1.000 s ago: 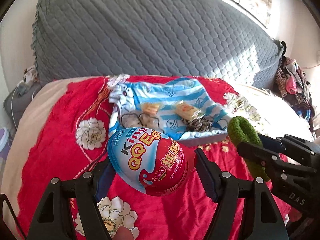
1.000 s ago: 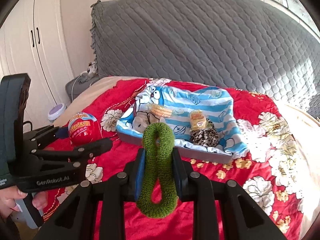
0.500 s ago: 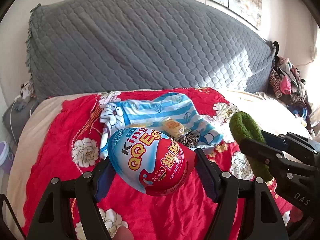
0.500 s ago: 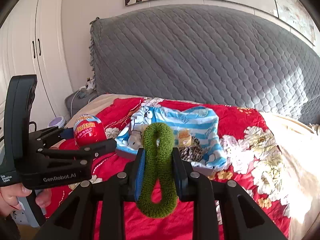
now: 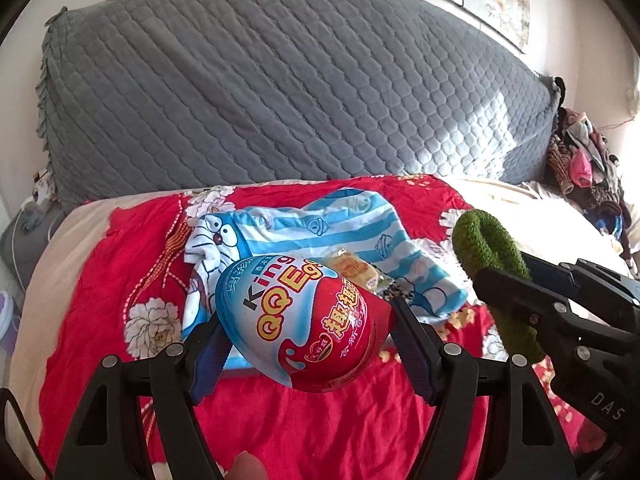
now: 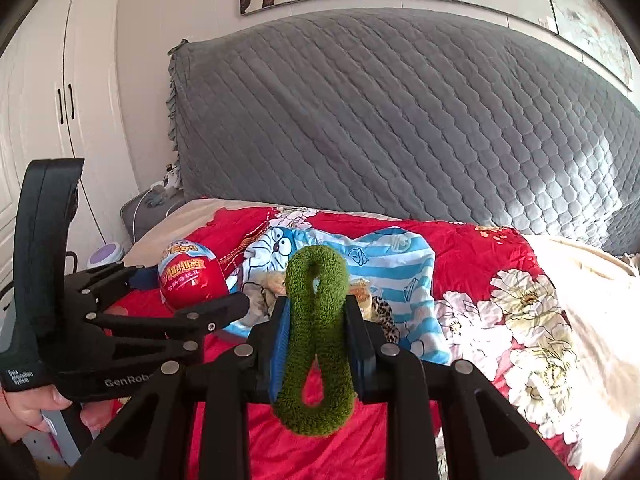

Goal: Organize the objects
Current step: 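Carry the held egg toy and hair tie over the striped shirt in the tray, then lower both items onto the striped shirt and open both tools, then raise both open tools and pull back from the tray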

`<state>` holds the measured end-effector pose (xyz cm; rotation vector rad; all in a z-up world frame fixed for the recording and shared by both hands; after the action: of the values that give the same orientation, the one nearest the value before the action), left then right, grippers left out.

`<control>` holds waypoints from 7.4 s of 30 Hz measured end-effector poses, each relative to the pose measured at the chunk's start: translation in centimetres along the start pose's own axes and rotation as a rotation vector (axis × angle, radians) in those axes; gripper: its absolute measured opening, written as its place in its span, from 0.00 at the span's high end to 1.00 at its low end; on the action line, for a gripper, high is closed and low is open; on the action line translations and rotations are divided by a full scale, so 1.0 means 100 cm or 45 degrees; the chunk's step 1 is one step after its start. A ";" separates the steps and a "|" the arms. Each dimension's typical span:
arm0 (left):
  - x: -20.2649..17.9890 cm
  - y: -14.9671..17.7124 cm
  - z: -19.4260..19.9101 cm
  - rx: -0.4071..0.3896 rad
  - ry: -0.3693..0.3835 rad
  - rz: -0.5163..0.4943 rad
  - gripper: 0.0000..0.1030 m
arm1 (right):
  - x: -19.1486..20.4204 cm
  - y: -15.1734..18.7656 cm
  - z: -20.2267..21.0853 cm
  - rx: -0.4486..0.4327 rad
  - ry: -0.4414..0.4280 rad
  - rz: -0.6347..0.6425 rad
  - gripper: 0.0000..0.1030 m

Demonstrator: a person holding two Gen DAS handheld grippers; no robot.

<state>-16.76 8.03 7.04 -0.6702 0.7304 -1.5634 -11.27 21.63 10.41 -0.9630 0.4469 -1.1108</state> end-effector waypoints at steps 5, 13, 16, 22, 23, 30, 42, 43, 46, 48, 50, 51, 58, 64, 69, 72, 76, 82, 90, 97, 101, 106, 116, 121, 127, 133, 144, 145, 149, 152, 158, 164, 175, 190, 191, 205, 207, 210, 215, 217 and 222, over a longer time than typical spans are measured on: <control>-0.001 -0.002 -0.029 0.016 -0.006 0.008 0.26 | -0.016 0.000 -0.024 -0.001 -0.006 -0.036 0.74; -0.004 -0.001 -0.068 0.044 -0.012 -0.003 0.26 | -0.043 0.011 -0.062 0.031 0.011 -0.054 0.74; -0.006 -0.004 -0.080 0.046 -0.012 -0.001 0.26 | -0.051 0.014 -0.073 0.043 0.015 -0.065 0.74; -0.011 -0.006 -0.105 0.062 -0.017 -0.010 0.26 | -0.062 0.016 -0.092 0.041 0.020 -0.065 0.74; -0.011 -0.005 -0.110 0.066 -0.020 -0.008 0.26 | -0.063 0.016 -0.095 0.039 0.021 -0.066 0.74; -0.015 -0.001 -0.133 0.065 -0.027 -0.017 0.26 | -0.074 0.031 -0.122 0.076 0.034 -0.080 0.74; -0.014 0.006 -0.164 0.098 -0.064 -0.011 0.26 | -0.082 0.044 -0.146 0.089 0.055 -0.112 0.74; -0.014 0.008 -0.166 0.103 -0.070 -0.016 0.26 | -0.083 0.044 -0.146 0.084 0.057 -0.114 0.74; -0.014 0.011 -0.172 0.111 -0.086 -0.023 0.26 | -0.087 0.044 -0.148 0.081 0.066 -0.125 0.74; -0.014 0.012 -0.174 0.110 -0.093 -0.020 0.26 | -0.090 0.046 -0.150 0.084 0.067 -0.141 0.74; -0.014 0.012 -0.178 0.112 -0.100 -0.022 0.26 | -0.093 0.048 -0.151 0.091 0.068 -0.151 0.74; -0.015 0.013 -0.180 0.118 -0.104 -0.025 0.26 | -0.093 0.048 -0.152 0.090 0.063 -0.156 0.74; -0.016 0.015 -0.187 0.129 -0.122 -0.017 0.26 | -0.097 0.051 -0.154 0.091 0.056 -0.182 0.74; -0.014 0.015 -0.186 0.131 -0.139 -0.036 0.25 | -0.098 0.052 -0.154 0.085 0.044 -0.196 0.74; -0.013 0.019 -0.185 0.142 -0.153 -0.051 0.25 | -0.098 0.052 -0.154 0.083 0.040 -0.203 0.72; -0.013 0.021 -0.184 0.150 -0.149 -0.053 0.25 | -0.098 0.052 -0.154 0.084 0.032 -0.206 0.66; -0.013 0.023 -0.184 0.155 -0.137 -0.054 0.24 | -0.098 0.052 -0.154 0.089 0.020 -0.215 0.60; -0.010 0.024 -0.179 0.160 -0.110 -0.035 0.21 | -0.098 0.052 -0.154 0.089 0.022 -0.215 0.55; -0.005 0.023 -0.170 0.143 -0.091 -0.027 0.19 | -0.096 0.051 -0.153 0.094 0.016 -0.205 0.51; -0.002 0.023 -0.165 0.137 -0.081 -0.019 0.18 | -0.095 0.050 -0.151 0.095 0.007 -0.207 0.49; -0.001 0.025 -0.162 0.140 -0.081 -0.011 0.18 | -0.095 0.049 -0.150 0.103 0.012 -0.203 0.46; 0.000 0.025 -0.158 0.144 -0.083 -0.008 0.18 | -0.093 0.046 -0.146 0.099 0.014 -0.201 0.41; 0.006 0.028 -0.138 0.147 -0.109 0.008 0.18 | -0.086 0.040 -0.130 0.101 0.026 -0.199 0.27; 0.010 0.028 -0.125 0.141 -0.106 0.028 0.18 | -0.077 0.032 -0.117 0.094 0.025 -0.183 0.25; 0.013 0.027 -0.107 0.131 -0.092 0.042 0.18 | -0.067 0.025 -0.102 0.088 0.029 -0.160 0.23; 0.014 0.029 -0.093 0.130 -0.102 0.027 0.18 | -0.058 0.019 -0.089 0.086 0.035 -0.144 0.21; 0.024 0.025 -0.068 0.105 -0.115 0.055 0.18 | -0.049 0.016 -0.071 0.090 0.051 -0.142 0.14; 0.026 0.026 -0.067 0.104 -0.113 0.060 0.18 | -0.047 0.016 -0.069 0.084 0.051 -0.139 0.12; 0.028 0.027 -0.061 0.105 -0.114 0.062 0.17 | -0.045 0.015 -0.065 0.078 0.046 -0.148 0.10; 0.028 0.027 -0.056 0.100 -0.112 0.064 0.17 | -0.044 0.014 -0.063 0.078 0.047 -0.147 0.10; 0.030 0.027 -0.044 0.086 -0.114 0.071 0.16 | -0.039 0.014 -0.055 0.074 0.042 -0.149 0.10; 0.030 0.029 -0.030 0.079 -0.103 0.085 0.16 | -0.034 0.016 -0.045 0.079 0.048 -0.149 0.08; 0.031 0.045 -0.002 0.064 -0.096 0.107 0.16 | -0.025 0.024 -0.021 0.082 0.052 -0.161 0.08; 0.033 0.074 0.023 0.078 -0.087 0.111 0.15 | -0.015 0.038 0.011 0.079 0.050 -0.177 0.02; 0.033 0.076 0.025 0.079 -0.089 0.108 0.15 | -0.015 0.039 0.012 0.082 0.052 -0.179 0.02; 0.028 0.094 0.045 0.058 -0.100 0.078 0.15 | 0.005 0.059 0.020 0.109 0.069 -0.113 0.02; 0.029 0.099 0.047 0.064 -0.100 0.081 0.15 | 0.007 0.063 0.021 0.116 0.075 -0.105 0.02; 0.032 0.105 0.049 0.070 -0.103 0.093 0.15 | 0.009 0.067 0.025 0.103 0.101 -0.101 0.02; 0.036 0.114 0.053 0.072 -0.108 0.104 0.15 | 0.011 0.077 0.029 0.088 0.114 -0.110 0.02; 0.037 0.117 0.053 0.078 -0.113 0.101 0.15 | 0.010 0.083 0.029 0.091 0.117 -0.120 0.02; 0.042 0.123 0.052 0.084 -0.111 0.114 0.15 | 0.010 0.091 0.026 0.104 0.173 -0.086 0.02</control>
<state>-5.43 2.51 0.87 -0.6445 0.6329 -1.4607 -4.00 22.84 4.40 -0.8391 0.4781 -1.2512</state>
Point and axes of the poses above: each gripper's, at about its wrist camera, not at the fingertips, and z roughly against the way its jaws point, x to its left, y to its underside, the point moved 3 cm from there along -z, roughly the way its jaws point, and after that the axes turned 8 degrees about -y, right-handed, at the moved point
